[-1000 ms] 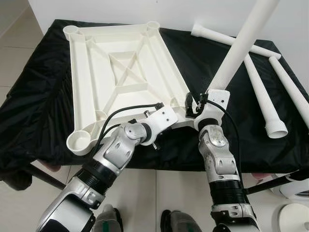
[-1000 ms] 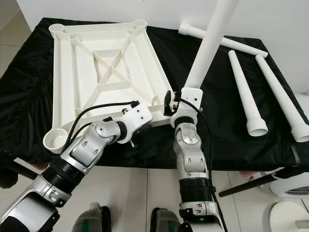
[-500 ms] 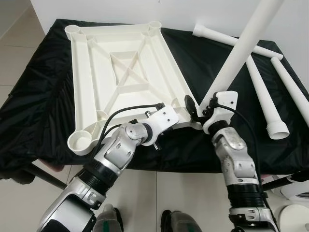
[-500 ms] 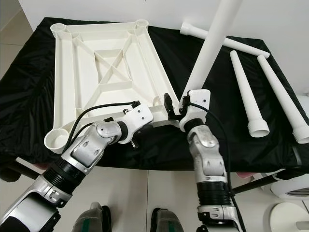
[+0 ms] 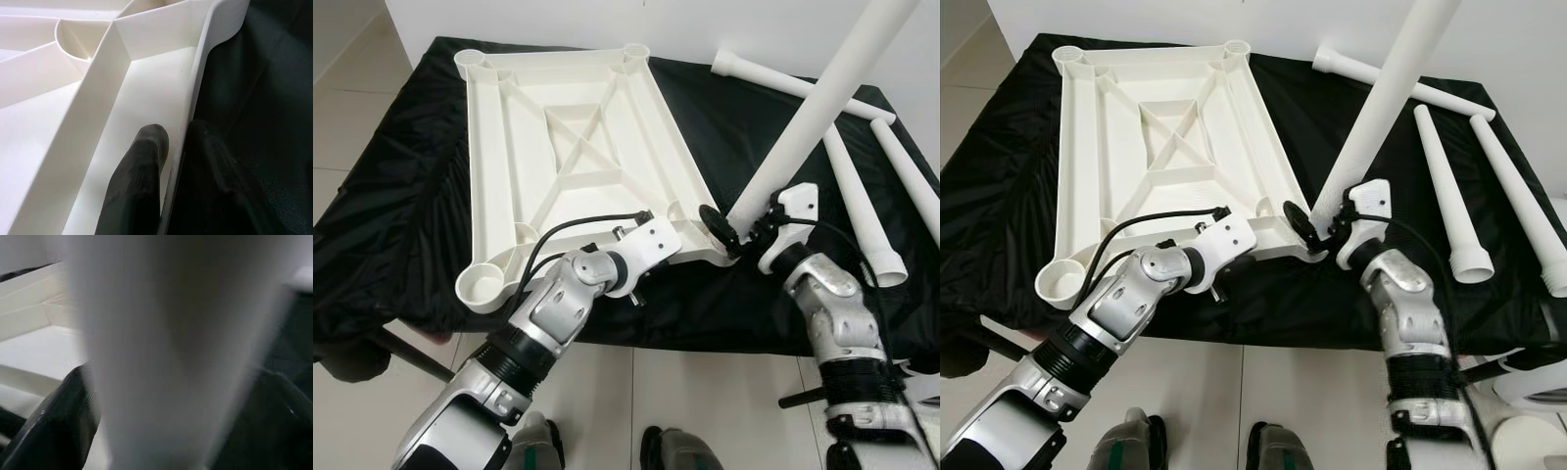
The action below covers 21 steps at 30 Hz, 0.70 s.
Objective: Building children table
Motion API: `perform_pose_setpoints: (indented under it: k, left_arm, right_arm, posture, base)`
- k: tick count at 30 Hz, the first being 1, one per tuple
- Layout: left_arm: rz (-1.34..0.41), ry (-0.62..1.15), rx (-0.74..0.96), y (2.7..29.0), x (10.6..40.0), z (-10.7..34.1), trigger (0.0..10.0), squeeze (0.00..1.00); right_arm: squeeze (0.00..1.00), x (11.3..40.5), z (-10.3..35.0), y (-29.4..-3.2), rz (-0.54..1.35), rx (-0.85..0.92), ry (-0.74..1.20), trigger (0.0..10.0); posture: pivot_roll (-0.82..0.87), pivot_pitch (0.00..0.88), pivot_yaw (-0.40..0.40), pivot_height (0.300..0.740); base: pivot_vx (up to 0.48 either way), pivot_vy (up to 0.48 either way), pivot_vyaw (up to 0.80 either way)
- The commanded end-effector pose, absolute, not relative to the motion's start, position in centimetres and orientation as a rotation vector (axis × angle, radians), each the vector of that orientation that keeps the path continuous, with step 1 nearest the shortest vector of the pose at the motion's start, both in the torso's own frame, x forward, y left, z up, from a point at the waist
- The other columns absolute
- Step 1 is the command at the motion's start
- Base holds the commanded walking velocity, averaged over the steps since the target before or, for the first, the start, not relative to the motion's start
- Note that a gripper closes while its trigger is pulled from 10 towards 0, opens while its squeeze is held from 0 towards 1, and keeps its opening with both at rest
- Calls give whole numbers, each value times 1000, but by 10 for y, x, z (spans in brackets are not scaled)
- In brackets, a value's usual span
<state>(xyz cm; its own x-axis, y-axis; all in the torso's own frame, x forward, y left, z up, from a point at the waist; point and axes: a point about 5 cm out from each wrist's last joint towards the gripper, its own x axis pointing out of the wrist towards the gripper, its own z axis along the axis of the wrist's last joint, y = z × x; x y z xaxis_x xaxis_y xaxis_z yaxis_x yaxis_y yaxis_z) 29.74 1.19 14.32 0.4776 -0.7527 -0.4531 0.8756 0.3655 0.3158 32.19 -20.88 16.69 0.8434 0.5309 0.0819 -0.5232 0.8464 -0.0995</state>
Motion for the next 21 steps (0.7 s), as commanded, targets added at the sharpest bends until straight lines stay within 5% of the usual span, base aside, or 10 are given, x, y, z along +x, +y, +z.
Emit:
perform_pose_setpoints:
  k: [1,15,16,17,18,19,21]
  left_arm:
    - [-1142,263,561,2,289,137,10000,0]
    - [-1143,261,564,2,290,138,10000,0]
    - [-1144,261,564,2,289,138,10000,0]
    - [-1144,261,564,2,289,138,10000,0]
    - [-1144,262,564,2,289,138,10000,0]
    - [-1145,262,564,2,289,138,10000,0]
    - [-1146,263,565,2,289,137,10000,0]
  right_arm:
    - [0,322,162,-217,572,-78,-85,10000]
    - [0,329,160,-237,669,-120,-41,10000]
    - [0,330,160,-238,667,-120,-41,9490]
    - [0,330,161,-238,666,-120,-44,5059]
    - [0,331,161,-238,667,-119,-48,4157]
    - [0,331,161,-238,668,-115,-49,0]
    - [0,331,161,-238,670,-108,-52,0]
  posture:
    - [-28,98,-55,740]
    - [-28,98,-49,740]
    - [-26,98,-48,740]
    - [-25,96,-46,740]
    - [-25,96,-46,740]
    - [-25,96,-46,740]
    - [-24,95,-46,740]
  base:
    - [0,0,0]
    - [0,0,0]
    - [0,0,0]
    - [0,0,0]
    - [0,0,0]
    - [0,0,0]
    - [0,0,0]
